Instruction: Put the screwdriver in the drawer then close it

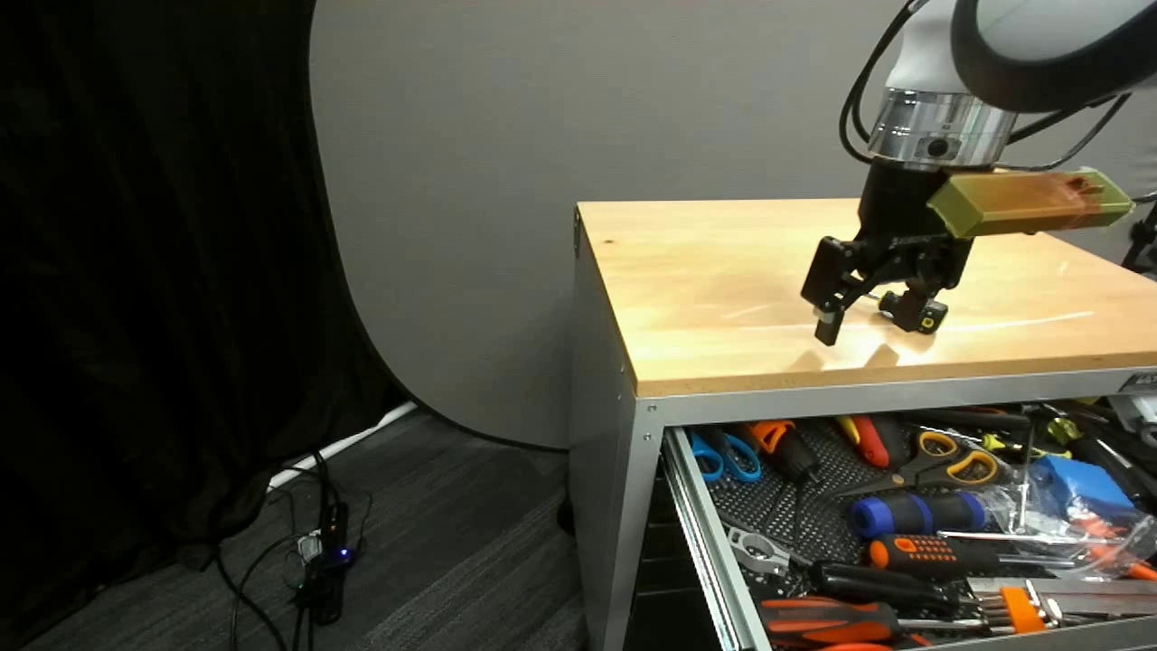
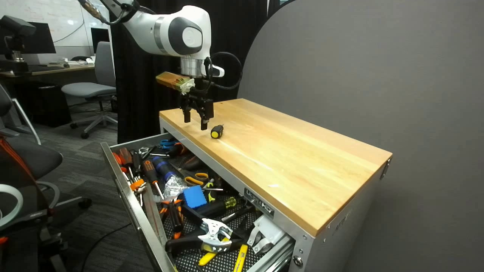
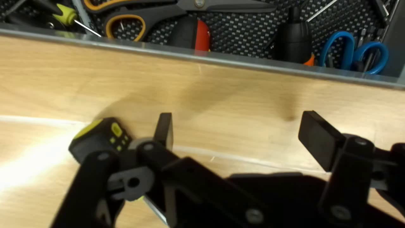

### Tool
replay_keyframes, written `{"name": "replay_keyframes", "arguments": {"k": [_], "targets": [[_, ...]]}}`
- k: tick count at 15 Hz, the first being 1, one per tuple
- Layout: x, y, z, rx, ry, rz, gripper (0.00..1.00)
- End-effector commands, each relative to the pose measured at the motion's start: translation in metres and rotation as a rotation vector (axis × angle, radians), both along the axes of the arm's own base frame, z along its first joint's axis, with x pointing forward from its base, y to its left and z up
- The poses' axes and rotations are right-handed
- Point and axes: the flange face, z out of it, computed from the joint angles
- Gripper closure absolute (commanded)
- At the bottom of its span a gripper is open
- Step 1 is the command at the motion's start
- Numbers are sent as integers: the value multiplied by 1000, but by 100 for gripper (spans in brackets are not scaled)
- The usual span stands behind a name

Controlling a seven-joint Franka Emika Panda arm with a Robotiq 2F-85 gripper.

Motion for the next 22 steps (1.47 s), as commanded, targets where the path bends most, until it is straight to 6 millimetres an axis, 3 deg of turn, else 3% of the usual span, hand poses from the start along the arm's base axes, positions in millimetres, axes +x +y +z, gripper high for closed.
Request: {"name": "replay_keyframes", "arguments": {"k": [1,9,15,16,17,22], "targets": [[21,0,16,-55,-61,-21,0],[42,-28,33,-159,-155,-101,0],[45,-26,17,-184,-144,-127,0],[45,-25,14,-183,-141,-130,25],[44,-22,11,-178,-135,-128,27],[42,-16,6,-160,-105,-126,66]]}}
